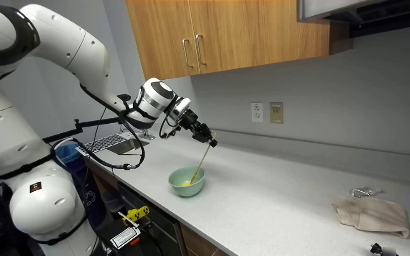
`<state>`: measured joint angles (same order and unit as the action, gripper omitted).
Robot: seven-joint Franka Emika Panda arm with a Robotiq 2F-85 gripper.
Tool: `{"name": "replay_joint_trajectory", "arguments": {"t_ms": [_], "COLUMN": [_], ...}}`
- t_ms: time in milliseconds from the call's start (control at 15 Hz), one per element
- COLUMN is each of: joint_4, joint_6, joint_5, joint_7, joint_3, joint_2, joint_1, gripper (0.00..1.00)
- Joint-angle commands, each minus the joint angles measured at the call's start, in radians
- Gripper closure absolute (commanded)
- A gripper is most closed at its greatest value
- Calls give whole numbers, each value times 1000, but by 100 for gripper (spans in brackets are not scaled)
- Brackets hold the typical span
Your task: Use the wooden cooking stick to stir the contents of the green bowl
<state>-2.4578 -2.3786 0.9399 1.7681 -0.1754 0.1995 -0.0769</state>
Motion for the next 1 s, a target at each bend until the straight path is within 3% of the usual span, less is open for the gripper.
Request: {"name": "replay_joint_trajectory", "arguments": {"t_ms": [0, 667, 933], "joint_4": [22, 45, 44], "joint_6": [32, 134, 13], "joint_5": [76, 212, 39], "joint_7": [77, 150, -1], "joint_3": [-7, -10, 28], "joint_2": [-41, -37, -41], "joint_1": [9, -25, -33], "gripper": [96, 96, 96]}}
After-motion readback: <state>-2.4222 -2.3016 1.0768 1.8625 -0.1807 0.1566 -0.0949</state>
